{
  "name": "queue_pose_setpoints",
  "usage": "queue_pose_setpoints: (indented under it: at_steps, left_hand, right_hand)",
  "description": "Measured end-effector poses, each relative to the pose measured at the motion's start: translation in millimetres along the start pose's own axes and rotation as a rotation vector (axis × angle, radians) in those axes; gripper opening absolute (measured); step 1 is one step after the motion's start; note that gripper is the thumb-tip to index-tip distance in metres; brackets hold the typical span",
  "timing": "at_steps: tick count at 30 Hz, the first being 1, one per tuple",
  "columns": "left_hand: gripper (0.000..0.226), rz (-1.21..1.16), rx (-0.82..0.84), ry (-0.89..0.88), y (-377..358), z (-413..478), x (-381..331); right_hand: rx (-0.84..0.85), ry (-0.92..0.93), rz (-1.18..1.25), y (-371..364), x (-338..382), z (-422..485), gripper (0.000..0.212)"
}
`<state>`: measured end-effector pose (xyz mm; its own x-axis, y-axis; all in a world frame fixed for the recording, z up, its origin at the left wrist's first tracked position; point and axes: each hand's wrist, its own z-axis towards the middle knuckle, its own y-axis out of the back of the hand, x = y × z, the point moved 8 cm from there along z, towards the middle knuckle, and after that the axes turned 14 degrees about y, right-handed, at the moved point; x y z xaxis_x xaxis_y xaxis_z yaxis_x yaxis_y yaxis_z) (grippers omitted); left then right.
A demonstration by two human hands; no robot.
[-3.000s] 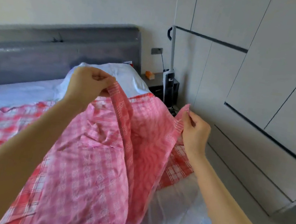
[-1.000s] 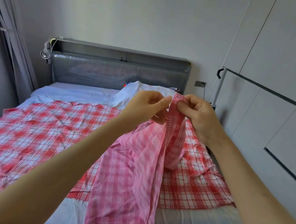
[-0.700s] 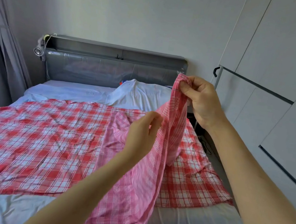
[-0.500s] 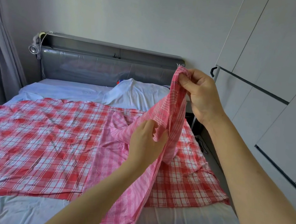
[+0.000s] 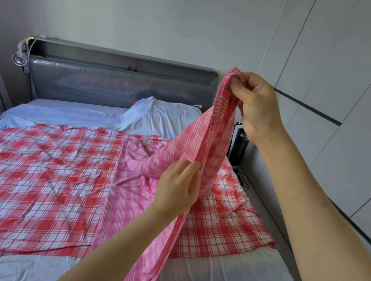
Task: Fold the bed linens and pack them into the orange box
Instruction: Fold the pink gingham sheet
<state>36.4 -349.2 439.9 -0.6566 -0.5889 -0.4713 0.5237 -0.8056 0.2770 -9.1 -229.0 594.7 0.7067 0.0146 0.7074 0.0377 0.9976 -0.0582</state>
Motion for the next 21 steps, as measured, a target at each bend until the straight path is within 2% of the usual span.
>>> queue_pose_setpoints:
  at_steps: [4, 7, 11, 13, 16, 18, 21]
  left_hand:
    - [0.028, 0.046, 0.011, 0.119, -10, -8, 1]
    - [0.019, 0.051, 0.024, 0.252, -17, -13, 14]
    - [0.013, -0.070, 0.053, 0.402, -6, -15, 21]
    - [0.012, -0.183, 0.075, 0.591, 10, -8, 28]
    - [0.033, -0.511, 0.292, 0.894, 20, 8, 39]
    - [0.038, -0.612, 0.451, 0.916, 28, 25, 33]
    - [0.039, -0.568, 0.665, 0.841, 33, 44, 15]
  right_hand:
    - [-0.012, 0.018, -0.010, 3, 8, 1, 0.015]
    - [-0.009, 0.021, -0.029, 8, 11, 1, 0.015]
    - [-0.034, 0.020, -0.065, 27, 15, -2, 0.016]
    - [-0.090, 0.005, -0.114, 51, 13, -4, 0.015]
    - [-0.236, -0.061, -0.252, 105, -1, -15, 0.013]
    - [-0.306, -0.175, -0.358, 138, -20, -35, 0.014]
    - [-0.223, -0.440, -0.581, 169, -58, -74, 0.011]
